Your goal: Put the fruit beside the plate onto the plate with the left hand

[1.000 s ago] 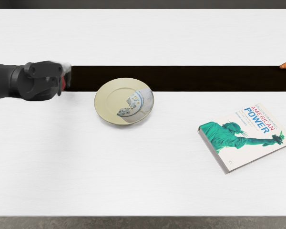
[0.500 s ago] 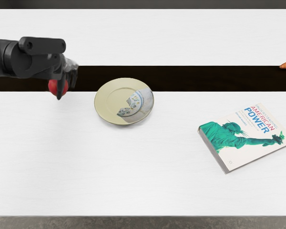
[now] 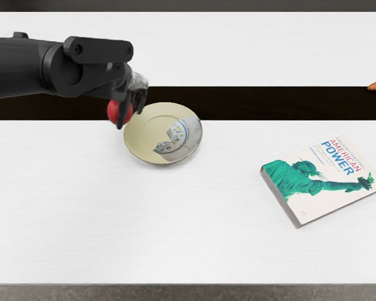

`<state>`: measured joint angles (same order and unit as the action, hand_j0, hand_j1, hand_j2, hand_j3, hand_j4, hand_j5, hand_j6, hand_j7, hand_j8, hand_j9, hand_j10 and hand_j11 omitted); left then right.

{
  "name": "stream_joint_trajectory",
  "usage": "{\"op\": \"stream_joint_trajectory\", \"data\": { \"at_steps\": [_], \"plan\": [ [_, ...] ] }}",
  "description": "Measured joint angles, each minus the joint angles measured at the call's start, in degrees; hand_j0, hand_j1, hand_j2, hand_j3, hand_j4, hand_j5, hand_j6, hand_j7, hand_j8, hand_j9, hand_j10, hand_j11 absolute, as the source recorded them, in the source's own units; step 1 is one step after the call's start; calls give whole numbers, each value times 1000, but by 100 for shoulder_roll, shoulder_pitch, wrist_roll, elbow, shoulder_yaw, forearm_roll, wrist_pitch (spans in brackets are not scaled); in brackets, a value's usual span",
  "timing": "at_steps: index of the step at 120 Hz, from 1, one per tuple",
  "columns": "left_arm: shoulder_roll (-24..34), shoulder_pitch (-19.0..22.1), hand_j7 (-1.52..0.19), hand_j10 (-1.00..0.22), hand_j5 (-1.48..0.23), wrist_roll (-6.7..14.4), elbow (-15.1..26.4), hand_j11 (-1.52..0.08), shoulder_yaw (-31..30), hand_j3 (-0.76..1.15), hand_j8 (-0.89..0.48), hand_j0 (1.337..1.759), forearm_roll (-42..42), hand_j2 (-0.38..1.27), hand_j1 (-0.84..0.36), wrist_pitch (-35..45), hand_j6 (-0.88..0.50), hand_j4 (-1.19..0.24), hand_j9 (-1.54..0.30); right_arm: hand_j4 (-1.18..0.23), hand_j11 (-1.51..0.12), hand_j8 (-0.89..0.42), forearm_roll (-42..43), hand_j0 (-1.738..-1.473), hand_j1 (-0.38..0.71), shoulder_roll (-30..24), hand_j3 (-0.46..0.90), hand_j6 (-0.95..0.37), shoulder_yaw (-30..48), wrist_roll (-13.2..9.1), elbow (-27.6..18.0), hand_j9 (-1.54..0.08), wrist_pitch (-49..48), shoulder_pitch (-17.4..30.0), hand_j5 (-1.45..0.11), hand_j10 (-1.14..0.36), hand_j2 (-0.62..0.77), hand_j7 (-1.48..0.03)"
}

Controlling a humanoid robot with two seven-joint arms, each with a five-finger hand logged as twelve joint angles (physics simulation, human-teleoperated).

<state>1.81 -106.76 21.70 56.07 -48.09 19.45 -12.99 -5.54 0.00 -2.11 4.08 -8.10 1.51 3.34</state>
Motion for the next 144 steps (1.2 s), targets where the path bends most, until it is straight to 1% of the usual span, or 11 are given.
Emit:
{"op": "stream_joint_trajectory", "data": {
  "at_steps": [40,49,50,52,57,61,83,85,98,116,144],
  "plan": [
    [-181,-56,-1153,-549,-1233,9,95,-1179,471,0,-418,1649,-26,224,-147,-7,-562,-828,-1139,-33,-43,-33,0,-1658,-310,0,0,-33,0,2,-1,-43,-1,0,-43,-33,-6,-43],
    [-181,-47,-1150,-520,-1220,12,104,-1181,592,0,-411,1649,-28,328,-178,-2,-570,-835,-1139,-33,-43,-33,0,-1658,-310,0,0,-33,0,1,-1,-43,-1,0,-43,-33,-6,-43],
    [-181,-47,-1152,-516,-1208,12,105,-1181,601,0,-408,1649,-29,320,-177,3,-600,-841,-1141,-33,-43,-33,0,-1658,-310,0,0,-33,0,2,-1,-43,-1,0,-43,-33,-6,-43],
    [-181,-47,-1155,-512,-1217,13,105,-1181,623,0,-405,1649,-26,321,-176,-3,-560,-837,-1141,-33,-43,-33,0,-1658,-310,0,0,-33,0,2,0,-43,-1,0,-43,-33,-6,-43],
    [-181,-43,-1162,-501,-1215,14,106,-1178,684,0,-397,1649,-24,364,-189,-3,-577,-837,-1141,-33,-43,-33,0,-1658,-310,0,0,-33,0,2,0,-43,-1,0,-43,-33,-6,-43],
    [-181,-23,-1169,-503,-1212,16,107,-1178,725,0,-394,1649,-25,326,-175,-2,-582,-839,-1141,-33,-43,-33,0,-1658,-310,0,0,-33,0,2,-1,-43,-1,0,-43,-33,-6,-43],
    [-181,-12,-1170,-467,-1207,17,106,-1168,811,0,-382,1650,-18,492,-265,4,-555,-829,-1135,-33,-43,-33,0,-1658,-310,0,0,-33,0,2,-1,-43,0,0,-43,-33,-6,-43],
    [-181,-12,-1158,-465,-1193,17,106,-1156,814,0,-384,1650,-19,514,-268,12,-569,-822,-1125,-33,-43,-33,0,-1658,-310,0,0,-33,0,2,-1,-43,0,0,-43,-33,-6,-43],
    [-181,-11,-1011,-468,-1032,18,104,-1009,832,0,-425,1653,-22,387,-241,70,-581,-731,-986,-33,-43,-33,0,-1658,-310,0,0,-33,0,2,0,-43,0,0,-43,-33,-6,-43],
    [-181,-5,-784,-452,-794,18,95,-780,847,0,-422,1655,-22,230,-206,122,-505,-577,-770,-33,-43,-33,0,-1658,-310,0,0,-33,0,3,0,-43,-1,0,-43,-33,-7,-43],
    [-181,48,-489,-328,-492,14,88,-488,940,0,-319,1657,-24,111,-48,446,-345,-368,-485,-33,-43,-33,0,-1658,-310,0,0,-33,0,1,-1,-43,0,0,-43,-33,-7,-43]
  ]
}}
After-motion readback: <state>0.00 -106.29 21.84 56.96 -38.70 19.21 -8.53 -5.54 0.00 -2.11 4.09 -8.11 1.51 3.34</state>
